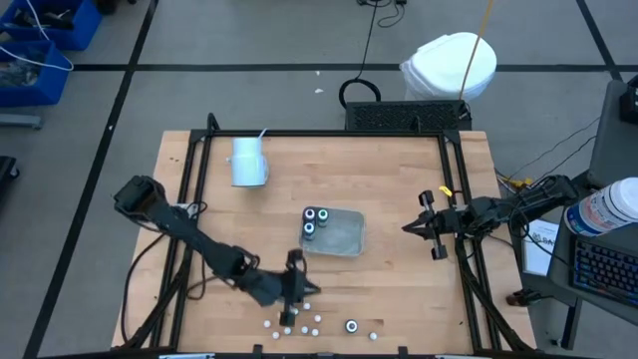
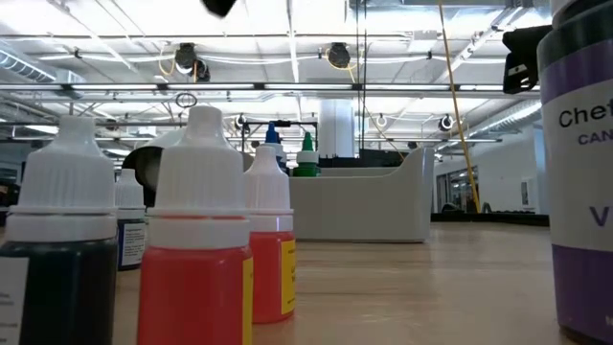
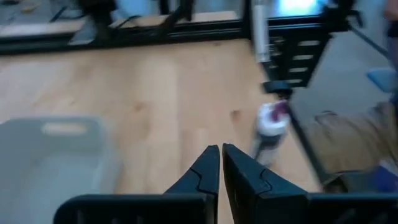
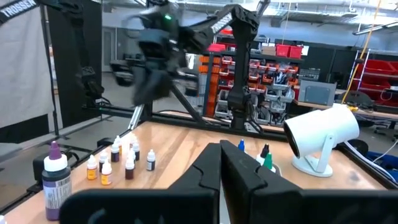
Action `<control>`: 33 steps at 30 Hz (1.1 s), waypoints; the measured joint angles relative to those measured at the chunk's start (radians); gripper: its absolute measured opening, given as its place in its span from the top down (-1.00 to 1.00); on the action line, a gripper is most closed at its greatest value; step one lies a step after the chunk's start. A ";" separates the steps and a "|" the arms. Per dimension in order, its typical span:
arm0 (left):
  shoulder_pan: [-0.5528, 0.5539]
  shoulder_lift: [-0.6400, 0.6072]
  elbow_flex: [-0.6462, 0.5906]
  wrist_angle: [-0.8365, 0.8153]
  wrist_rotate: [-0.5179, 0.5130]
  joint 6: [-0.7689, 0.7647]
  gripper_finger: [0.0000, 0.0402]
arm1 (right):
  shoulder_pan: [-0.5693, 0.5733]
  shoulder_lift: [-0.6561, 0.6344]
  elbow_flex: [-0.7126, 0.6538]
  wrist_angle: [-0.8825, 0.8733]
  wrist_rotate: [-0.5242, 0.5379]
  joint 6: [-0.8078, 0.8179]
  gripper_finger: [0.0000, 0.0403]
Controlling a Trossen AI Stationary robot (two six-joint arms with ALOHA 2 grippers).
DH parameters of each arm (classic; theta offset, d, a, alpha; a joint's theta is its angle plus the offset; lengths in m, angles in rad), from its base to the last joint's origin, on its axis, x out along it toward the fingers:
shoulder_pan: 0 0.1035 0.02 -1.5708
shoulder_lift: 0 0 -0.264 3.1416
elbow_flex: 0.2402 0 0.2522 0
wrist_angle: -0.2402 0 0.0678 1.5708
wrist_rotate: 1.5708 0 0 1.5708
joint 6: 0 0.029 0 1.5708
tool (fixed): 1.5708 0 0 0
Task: Pick & Place food coloring
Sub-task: Put the large purple food coloring bottle into the white container
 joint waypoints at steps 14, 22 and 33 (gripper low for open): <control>-0.059 0.305 0.206 -0.004 -0.028 0.115 0.87 | 0.000 0.000 -0.001 -0.009 -0.001 0.026 1.00; -0.033 0.352 0.204 0.077 -0.047 -0.001 0.71 | 0.000 0.000 -0.001 -0.017 -0.004 0.030 1.00; -0.036 0.352 0.204 0.108 0.074 -0.025 -0.14 | 0.000 0.000 -0.002 -0.024 -0.004 0.026 1.00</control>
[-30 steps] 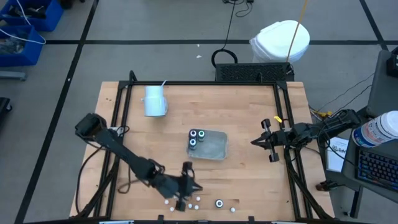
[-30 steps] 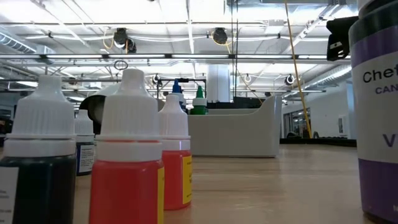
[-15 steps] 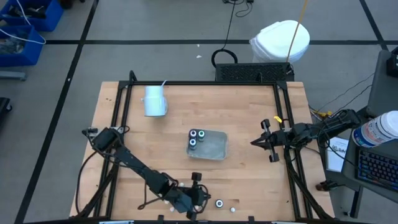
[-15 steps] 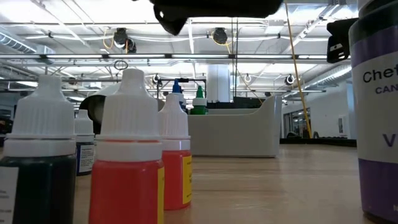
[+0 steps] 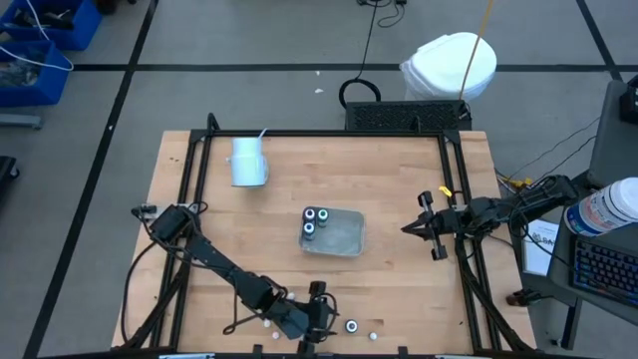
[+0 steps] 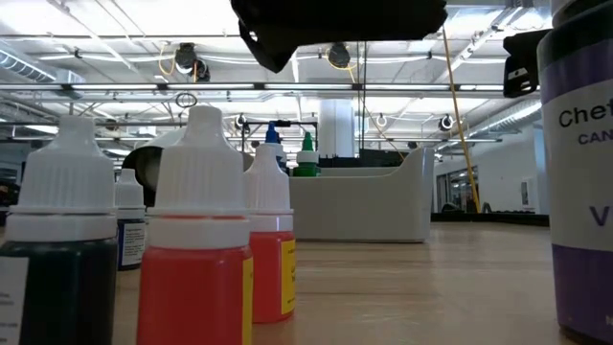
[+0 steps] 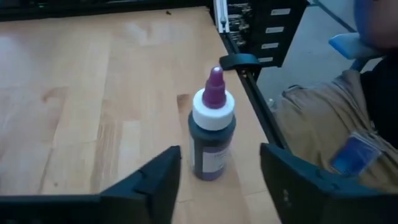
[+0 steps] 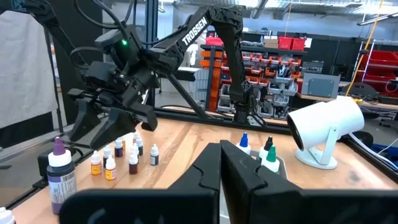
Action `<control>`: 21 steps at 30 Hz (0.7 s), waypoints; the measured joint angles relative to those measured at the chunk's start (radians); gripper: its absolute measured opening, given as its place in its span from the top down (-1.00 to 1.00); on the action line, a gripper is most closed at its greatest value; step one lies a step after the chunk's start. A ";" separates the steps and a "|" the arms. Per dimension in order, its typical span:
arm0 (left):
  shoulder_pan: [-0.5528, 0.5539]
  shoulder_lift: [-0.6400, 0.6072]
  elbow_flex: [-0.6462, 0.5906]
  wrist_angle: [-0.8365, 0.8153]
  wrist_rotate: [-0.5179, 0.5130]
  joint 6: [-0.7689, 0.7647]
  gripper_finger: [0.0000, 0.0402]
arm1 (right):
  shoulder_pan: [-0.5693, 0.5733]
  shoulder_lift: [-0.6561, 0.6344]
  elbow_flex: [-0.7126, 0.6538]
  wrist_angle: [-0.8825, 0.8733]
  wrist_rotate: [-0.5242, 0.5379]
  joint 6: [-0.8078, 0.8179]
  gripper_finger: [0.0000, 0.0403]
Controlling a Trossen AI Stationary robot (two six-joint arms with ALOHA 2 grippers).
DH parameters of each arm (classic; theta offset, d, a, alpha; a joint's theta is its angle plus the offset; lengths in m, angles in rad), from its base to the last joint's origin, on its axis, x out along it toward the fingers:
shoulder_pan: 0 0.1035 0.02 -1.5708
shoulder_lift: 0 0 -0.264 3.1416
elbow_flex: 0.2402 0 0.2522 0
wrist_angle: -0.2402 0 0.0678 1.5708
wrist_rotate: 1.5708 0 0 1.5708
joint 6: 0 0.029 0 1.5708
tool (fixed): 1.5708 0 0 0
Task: Pick & Place food coloring
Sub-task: Put the large purple food coloring bottle into the white container
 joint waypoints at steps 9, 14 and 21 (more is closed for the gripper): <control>0.017 0.000 0.000 0.042 0.016 0.091 -0.53 | 0.000 0.000 0.000 0.006 0.000 -0.002 1.00; 0.024 0.000 0.000 0.080 0.056 0.112 -0.60 | 0.000 0.000 0.000 0.009 0.000 0.000 1.00; 0.043 0.065 -0.001 0.214 0.110 0.124 -0.60 | 0.000 0.003 0.000 0.008 0.000 0.015 1.00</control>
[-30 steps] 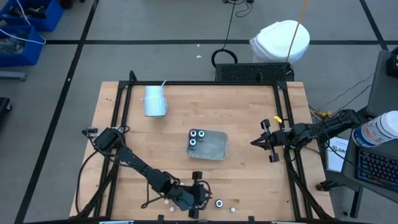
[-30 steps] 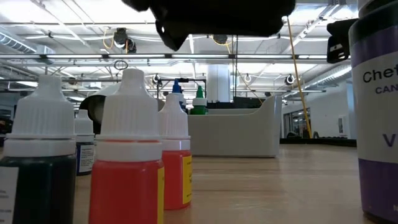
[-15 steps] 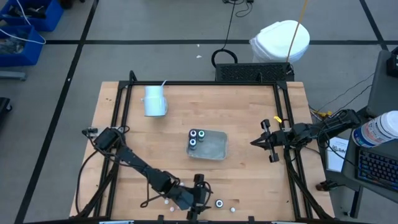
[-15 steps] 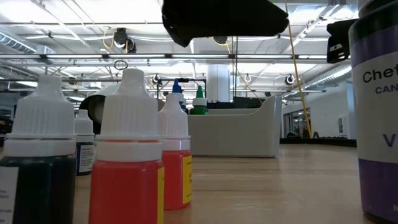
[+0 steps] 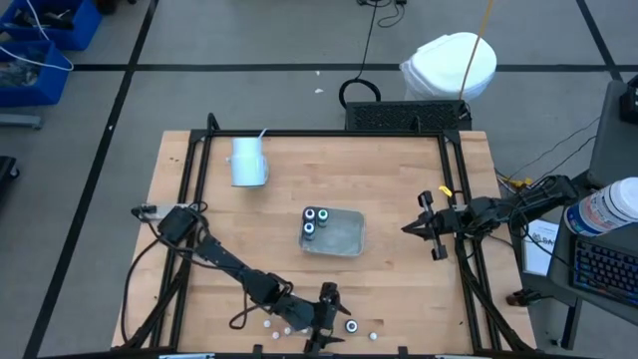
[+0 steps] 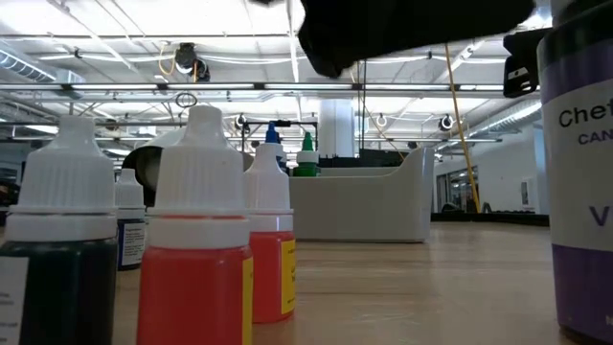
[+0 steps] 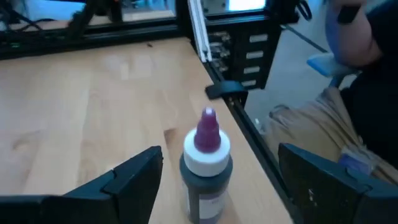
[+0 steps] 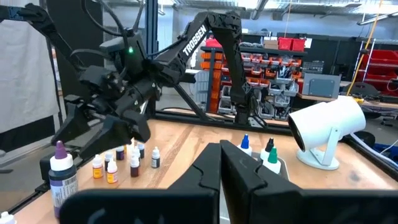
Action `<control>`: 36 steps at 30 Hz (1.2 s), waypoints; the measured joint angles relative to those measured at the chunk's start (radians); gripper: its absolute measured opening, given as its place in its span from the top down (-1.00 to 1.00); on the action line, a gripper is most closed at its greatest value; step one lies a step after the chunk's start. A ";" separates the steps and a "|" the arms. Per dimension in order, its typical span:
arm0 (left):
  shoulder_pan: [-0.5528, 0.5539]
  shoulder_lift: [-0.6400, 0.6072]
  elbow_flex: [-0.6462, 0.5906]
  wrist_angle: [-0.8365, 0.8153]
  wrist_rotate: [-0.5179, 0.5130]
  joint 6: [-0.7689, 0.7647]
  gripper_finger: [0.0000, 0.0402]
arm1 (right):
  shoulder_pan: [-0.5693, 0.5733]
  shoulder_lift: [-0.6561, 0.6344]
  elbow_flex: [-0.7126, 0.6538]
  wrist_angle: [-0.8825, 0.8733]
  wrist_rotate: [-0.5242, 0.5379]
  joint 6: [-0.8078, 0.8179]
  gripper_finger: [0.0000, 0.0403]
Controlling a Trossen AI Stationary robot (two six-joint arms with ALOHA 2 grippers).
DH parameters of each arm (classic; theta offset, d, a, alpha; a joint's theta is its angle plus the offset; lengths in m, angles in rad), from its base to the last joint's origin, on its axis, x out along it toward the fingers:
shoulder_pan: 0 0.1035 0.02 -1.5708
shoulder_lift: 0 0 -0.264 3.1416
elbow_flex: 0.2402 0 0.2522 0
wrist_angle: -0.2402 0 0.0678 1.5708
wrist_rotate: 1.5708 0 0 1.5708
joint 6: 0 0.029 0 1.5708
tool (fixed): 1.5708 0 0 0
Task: Pick & Place food coloring
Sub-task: Put the large purple food coloring bottle into the white container
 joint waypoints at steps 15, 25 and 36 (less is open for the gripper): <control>0.037 0.017 0.000 0.054 0.047 0.009 -0.60 | 0.000 0.005 0.000 0.001 0.001 0.002 1.00; 0.044 0.080 0.001 0.127 0.063 0.036 -0.60 | 0.000 0.005 0.000 0.000 0.003 0.000 1.00; 0.051 0.080 0.001 0.151 0.092 0.032 -0.59 | 0.000 0.006 0.000 0.000 0.004 -0.004 1.00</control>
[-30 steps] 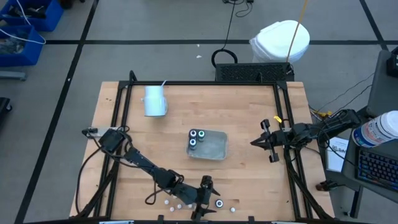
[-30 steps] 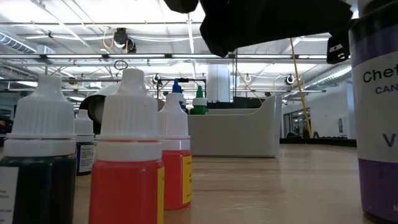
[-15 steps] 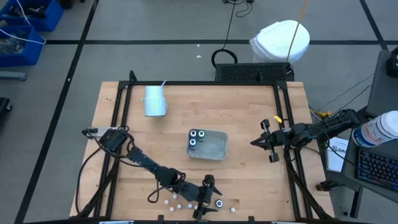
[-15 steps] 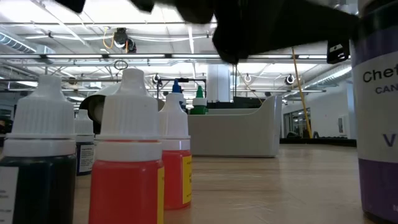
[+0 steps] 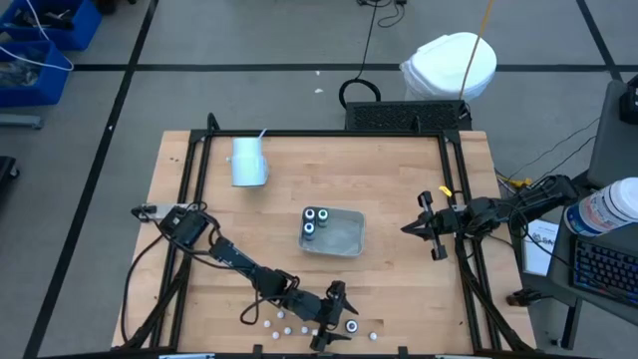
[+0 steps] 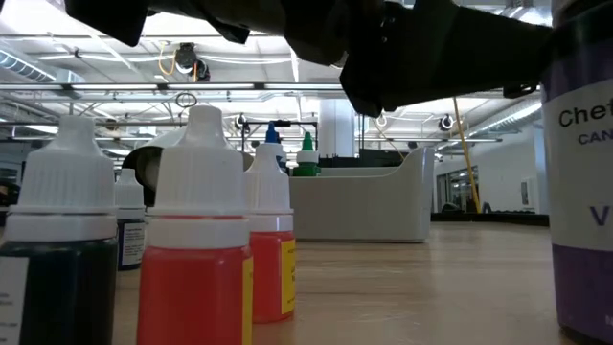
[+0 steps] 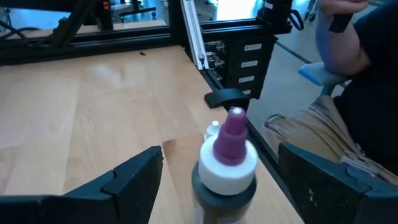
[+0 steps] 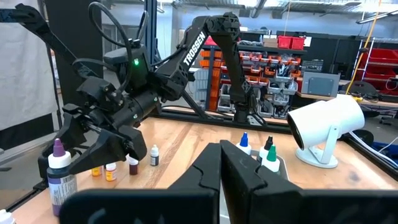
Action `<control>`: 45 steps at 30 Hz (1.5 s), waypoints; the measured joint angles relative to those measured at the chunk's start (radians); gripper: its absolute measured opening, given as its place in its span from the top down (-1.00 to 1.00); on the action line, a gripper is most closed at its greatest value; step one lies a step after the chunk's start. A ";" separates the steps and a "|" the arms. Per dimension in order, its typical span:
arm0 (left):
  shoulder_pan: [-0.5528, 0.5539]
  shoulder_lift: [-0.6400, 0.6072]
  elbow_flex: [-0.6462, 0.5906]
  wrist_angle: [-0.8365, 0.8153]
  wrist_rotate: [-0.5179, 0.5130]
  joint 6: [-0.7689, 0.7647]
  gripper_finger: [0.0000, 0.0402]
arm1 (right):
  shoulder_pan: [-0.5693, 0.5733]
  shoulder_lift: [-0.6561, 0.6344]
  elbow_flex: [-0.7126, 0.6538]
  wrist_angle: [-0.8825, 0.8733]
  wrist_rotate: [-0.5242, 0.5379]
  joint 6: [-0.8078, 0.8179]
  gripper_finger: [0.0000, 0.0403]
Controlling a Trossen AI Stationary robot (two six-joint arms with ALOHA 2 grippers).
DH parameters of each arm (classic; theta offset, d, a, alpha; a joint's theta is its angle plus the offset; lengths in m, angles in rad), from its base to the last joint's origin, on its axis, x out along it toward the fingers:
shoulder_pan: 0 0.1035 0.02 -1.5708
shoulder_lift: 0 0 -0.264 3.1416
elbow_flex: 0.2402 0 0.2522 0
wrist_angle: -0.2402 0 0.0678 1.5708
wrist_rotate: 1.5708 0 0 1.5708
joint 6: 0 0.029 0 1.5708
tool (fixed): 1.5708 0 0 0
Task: Pick & Place food coloring
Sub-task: Put the large purple food coloring bottle into the white container
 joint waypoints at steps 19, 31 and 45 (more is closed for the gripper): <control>0.009 0.000 0.000 -0.006 0.023 0.021 0.40 | 0.000 0.000 0.000 0.000 0.000 0.000 1.00; -0.062 -0.181 -0.001 -0.322 -0.204 0.108 0.40 | 0.000 0.000 0.000 -0.006 0.000 0.000 1.00; -0.066 -0.398 0.000 -0.546 -0.338 0.275 0.40 | 0.000 0.001 0.000 -0.007 0.000 0.000 1.00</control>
